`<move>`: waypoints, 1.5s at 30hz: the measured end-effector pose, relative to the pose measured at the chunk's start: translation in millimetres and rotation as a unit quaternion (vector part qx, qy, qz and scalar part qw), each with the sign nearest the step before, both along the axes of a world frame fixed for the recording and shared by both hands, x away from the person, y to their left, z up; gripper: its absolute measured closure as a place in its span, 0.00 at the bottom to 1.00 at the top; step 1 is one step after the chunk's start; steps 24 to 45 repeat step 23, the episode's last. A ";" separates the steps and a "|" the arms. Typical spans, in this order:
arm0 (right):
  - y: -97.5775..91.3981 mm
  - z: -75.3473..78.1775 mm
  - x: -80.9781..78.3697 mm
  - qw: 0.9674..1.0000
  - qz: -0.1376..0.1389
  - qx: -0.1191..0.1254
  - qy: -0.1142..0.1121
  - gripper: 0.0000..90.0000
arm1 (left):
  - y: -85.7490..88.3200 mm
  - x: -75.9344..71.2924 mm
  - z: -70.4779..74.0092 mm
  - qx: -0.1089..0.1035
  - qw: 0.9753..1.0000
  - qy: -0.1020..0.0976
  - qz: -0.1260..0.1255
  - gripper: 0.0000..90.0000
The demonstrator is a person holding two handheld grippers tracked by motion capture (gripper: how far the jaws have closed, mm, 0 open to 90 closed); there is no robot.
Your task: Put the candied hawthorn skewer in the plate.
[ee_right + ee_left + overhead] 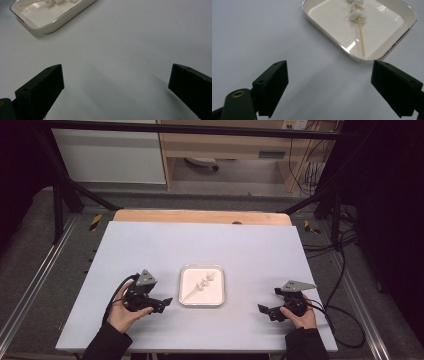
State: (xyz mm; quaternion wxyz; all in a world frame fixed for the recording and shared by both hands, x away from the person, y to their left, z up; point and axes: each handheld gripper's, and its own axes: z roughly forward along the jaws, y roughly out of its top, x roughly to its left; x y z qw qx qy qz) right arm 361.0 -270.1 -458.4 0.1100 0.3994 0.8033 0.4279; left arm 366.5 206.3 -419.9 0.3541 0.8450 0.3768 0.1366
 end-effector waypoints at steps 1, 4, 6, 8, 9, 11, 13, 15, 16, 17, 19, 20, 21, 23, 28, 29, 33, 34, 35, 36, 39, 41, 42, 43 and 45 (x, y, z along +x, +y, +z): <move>0.2 -0.1 -0.2 1.000 0.000 0.000 0.002 0.01 | 4.6 -1.2 -1.7 0.000 1.000 0.000 0.003 0.15; 0.3 -0.6 -0.1 1.000 0.002 0.000 0.000 0.01 | 17.2 -4.8 -6.8 -0.005 1.000 -0.002 0.012 0.15; 0.4 -0.7 -0.2 1.000 0.002 -0.001 0.002 0.01 | 25.2 -7.4 -9.8 -0.012 1.000 -0.005 0.020 0.15; 0.5 -0.8 -0.4 1.000 0.002 -0.001 0.002 0.01 | 33.0 -10.2 -12.9 -0.020 0.999 -0.008 0.025 0.15; 0.5 -0.9 -0.4 1.000 0.003 -0.001 0.000 0.01 | 37.3 -11.9 -15.2 -0.024 0.999 -0.009 0.028 0.15; 0.7 -1.0 -0.4 1.000 0.004 -0.001 0.001 0.01 | 42.2 -13.8 -18.2 -0.027 0.999 -0.010 0.031 0.14; 0.9 -1.2 -0.5 1.000 0.004 -0.001 0.002 0.01 | 47.9 -16.0 -20.5 -0.028 0.999 -0.012 0.032 0.14; 0.8 -1.0 -1.1 1.000 0.004 -0.001 0.004 0.01 | 51.7 -17.7 -23.0 -0.033 0.999 -0.013 0.034 0.13; 0.7 -0.9 -1.3 1.000 0.003 -0.002 0.003 0.01 | 52.9 -18.1 -23.9 -0.033 0.999 -0.012 0.035 0.13; 0.5 -0.9 -1.3 1.000 0.004 -0.003 0.002 0.01 | 54.3 -18.4 -24.8 -0.032 0.999 -0.011 0.036 0.13; 0.5 -0.8 -1.4 1.000 0.004 -0.002 0.001 0.01 | 56.0 -18.7 -25.6 -0.034 0.999 -0.011 0.039 0.13; 0.3 -0.6 -1.4 1.000 0.005 -0.002 0.000 0.01 | 56.5 -18.8 -25.5 -0.035 0.998 -0.013 0.041 0.13; 0.0 -0.4 -1.5 1.000 0.006 -0.002 0.000 0.01 | 57.0 -18.9 -25.1 -0.036 0.998 -0.015 0.041 0.13; -0.3 -0.2 -1.5 1.000 0.006 -0.002 -0.001 0.01 | 57.3 -18.8 -25.0 -0.037 0.998 -0.015 0.040 0.13; -0.3 -0.2 -1.5 1.000 0.006 -0.002 -0.001 0.01 | 57.3 -18.8 -25.0 -0.037 0.998 -0.015 0.040 0.13; -0.3 -0.2 -1.5 1.000 0.006 -0.002 -0.001 0.01 | 57.3 -18.8 -25.0 -0.037 0.998 -0.015 0.040 0.13; -0.3 -0.2 -1.5 1.000 0.006 -0.002 -0.001 0.01 | 57.3 -18.8 -25.0 -0.037 0.998 -0.015 0.040 0.13; -0.3 -0.2 -1.5 1.000 0.006 -0.002 -0.001 0.01 | 57.3 -18.8 -25.0 -0.037 0.998 -0.015 0.040 0.13; -0.3 -0.2 -1.5 1.000 0.006 -0.002 -0.001 0.01 | 57.3 -18.8 -25.0 -0.037 0.998 -0.015 0.040 0.13; -0.3 -0.2 -1.5 1.000 0.006 -0.002 -0.001 0.01 | 57.3 -18.8 -25.0 -0.037 0.998 -0.015 0.040 0.13; -0.3 -0.2 -1.5 1.000 0.006 -0.002 -0.001 0.01 | 57.3 -18.8 -25.0 -0.037 0.998 -0.015 0.040 0.13; -0.3 -0.2 -1.5 1.000 0.006 -0.002 -0.001 0.01 | 57.3 -18.8 -25.0 -0.037 0.998 -0.015 0.040 0.13; -0.3 -0.2 -1.5 1.000 0.006 -0.002 -0.001 0.01 | 57.3 -18.8 -25.0 -0.037 0.998 -0.015 0.040 0.13; -0.3 -0.2 -1.5 1.000 0.006 -0.002 -0.001 0.01 | 57.3 -18.8 -25.0 -0.037 0.998 -0.015 0.040 0.13; -0.3 -0.2 -1.5 1.000 0.006 -0.002 -0.001 0.01 | 57.3 -18.8 -25.0 -0.037 0.998 -0.015 0.040 0.13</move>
